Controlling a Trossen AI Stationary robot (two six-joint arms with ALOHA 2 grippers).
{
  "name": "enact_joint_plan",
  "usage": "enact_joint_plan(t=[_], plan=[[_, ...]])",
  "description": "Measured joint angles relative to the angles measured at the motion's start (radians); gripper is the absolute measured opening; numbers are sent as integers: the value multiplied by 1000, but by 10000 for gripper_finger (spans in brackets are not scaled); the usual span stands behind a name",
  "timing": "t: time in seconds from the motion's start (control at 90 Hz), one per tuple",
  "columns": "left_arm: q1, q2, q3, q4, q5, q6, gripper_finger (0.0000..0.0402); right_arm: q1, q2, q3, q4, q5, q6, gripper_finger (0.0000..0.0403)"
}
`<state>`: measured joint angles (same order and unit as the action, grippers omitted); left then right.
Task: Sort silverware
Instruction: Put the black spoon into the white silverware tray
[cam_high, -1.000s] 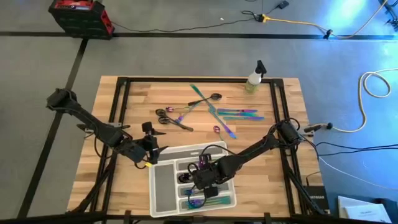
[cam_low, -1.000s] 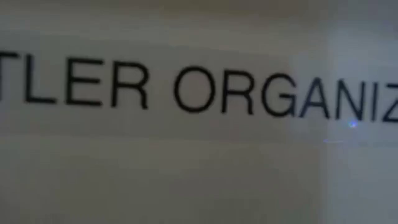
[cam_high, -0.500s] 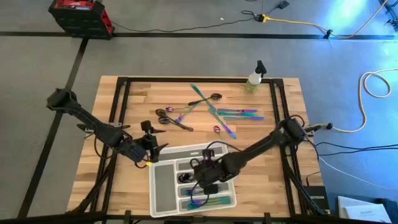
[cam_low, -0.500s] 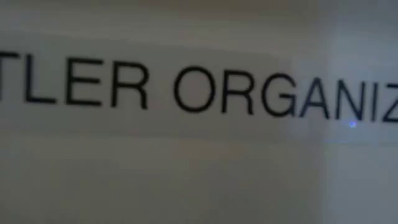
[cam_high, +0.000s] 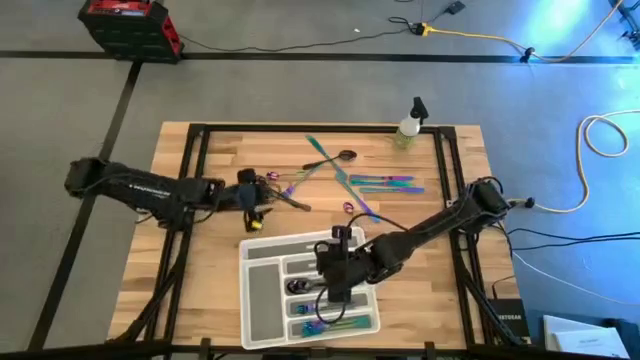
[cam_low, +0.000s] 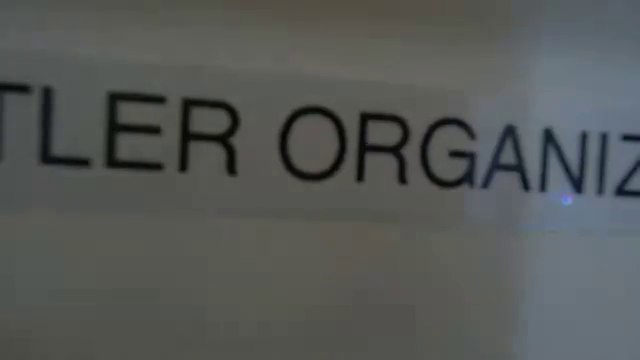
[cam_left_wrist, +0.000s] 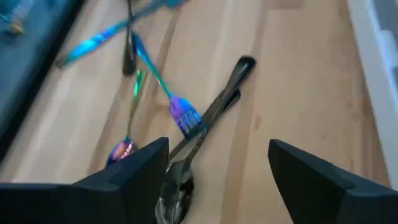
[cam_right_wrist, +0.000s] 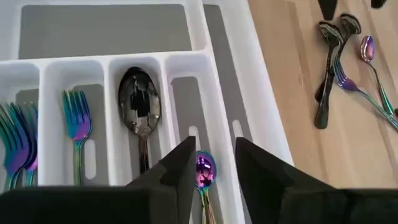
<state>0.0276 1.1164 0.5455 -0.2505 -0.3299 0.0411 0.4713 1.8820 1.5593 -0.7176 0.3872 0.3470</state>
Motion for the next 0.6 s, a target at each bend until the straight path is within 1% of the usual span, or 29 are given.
enact_joint_plan(t=[0.067, 0.156, 0.233, 0.333, 0.456, 0.511, 0.6], plan=[[83, 25, 1, -16, 64, 36, 263, 0, 0, 0, -4, -6, -11, 97], [171, 70, 1, -51, 77, 71, 263, 0, 0, 0, -4, -6, -14, 97], [213, 113, 1, -52, 96, 87, 263, 0, 0, 0, -4, -6, -14, 97], [210, 166, 1, 4, 110, 107, 263, 0, 0, 0, -4, -6, -14, 97], [179, 231, 1, 81, 99, 113, 263, 0, 0, -1, -10, -6, -14, 97], [160, 262, 1, 97, 66, 115, 263, 0, 0, -1, -11, -6, -14, 97], [134, 309, 1, 105, -33, 116, 263, 0, 0, -1, -14, -6, -6, 97]])
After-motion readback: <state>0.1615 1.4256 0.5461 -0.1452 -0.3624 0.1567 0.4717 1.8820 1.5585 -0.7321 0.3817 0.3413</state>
